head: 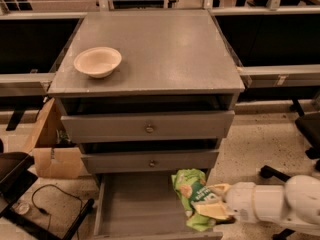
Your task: Place green rice chip bag into bottom drawer
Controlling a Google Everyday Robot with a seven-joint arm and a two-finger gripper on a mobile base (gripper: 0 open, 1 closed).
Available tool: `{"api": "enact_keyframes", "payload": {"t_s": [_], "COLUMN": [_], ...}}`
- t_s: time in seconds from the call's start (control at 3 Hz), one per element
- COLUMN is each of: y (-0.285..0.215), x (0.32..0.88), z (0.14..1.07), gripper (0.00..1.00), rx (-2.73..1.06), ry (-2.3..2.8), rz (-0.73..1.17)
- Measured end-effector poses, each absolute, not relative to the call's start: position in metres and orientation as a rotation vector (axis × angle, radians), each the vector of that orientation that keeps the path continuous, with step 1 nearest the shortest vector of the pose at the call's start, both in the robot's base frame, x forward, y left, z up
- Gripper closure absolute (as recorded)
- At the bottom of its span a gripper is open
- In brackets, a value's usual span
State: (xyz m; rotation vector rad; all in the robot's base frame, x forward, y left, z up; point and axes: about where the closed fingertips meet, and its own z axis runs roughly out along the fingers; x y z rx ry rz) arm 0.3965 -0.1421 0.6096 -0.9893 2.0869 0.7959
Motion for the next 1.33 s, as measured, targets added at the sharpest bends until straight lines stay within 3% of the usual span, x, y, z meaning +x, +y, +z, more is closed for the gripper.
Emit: {"api": "enact_keyframes", "payload": {"t_s": [0.67,1.33], "y": [-0.076,-0.062], "x": [0.428,0.436], "z": [0.498,0.482], "gripper": [1.0,1.0], "rx": [-0.961,-0.97], "ry": [2.229,2.252], "rz": [0.819,0.812]}}
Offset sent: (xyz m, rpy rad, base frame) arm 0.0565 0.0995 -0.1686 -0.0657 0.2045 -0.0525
